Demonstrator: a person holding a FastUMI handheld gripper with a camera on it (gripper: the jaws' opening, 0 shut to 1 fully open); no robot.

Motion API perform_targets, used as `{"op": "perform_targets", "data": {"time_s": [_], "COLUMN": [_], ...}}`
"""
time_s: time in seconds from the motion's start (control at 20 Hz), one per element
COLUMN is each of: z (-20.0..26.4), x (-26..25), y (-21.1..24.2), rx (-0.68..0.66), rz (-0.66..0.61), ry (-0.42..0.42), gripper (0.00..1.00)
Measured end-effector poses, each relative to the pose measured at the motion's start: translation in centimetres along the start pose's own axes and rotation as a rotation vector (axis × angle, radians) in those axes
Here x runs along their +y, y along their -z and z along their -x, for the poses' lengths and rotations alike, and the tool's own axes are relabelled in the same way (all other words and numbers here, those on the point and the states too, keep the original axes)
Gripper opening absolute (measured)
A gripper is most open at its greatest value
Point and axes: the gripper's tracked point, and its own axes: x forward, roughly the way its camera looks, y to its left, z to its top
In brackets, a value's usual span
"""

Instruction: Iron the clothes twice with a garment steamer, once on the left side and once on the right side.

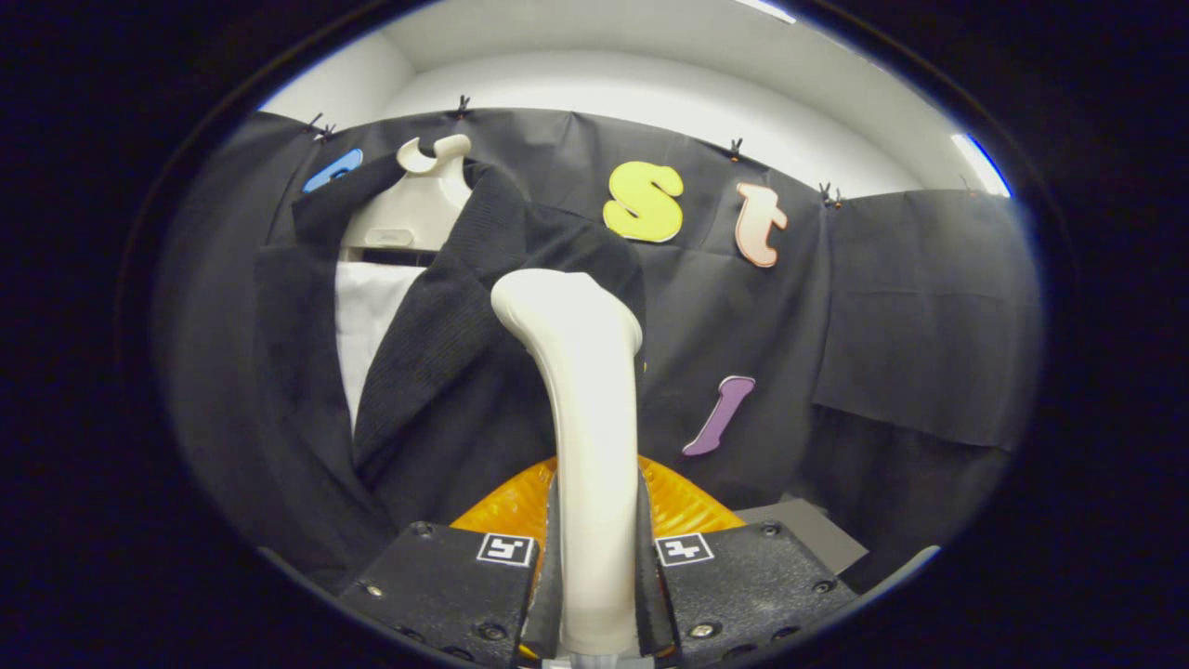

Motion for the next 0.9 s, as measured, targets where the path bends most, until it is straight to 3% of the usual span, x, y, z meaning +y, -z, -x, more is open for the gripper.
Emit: {"op": "perform_targets", "data": {"time_s": [0.9], "z": [1.6], "x": [2.0], "y": [7.8], "rx": [0.071], "rz": [0.057], "ry": [-0.016], "gripper": [0.34]}}
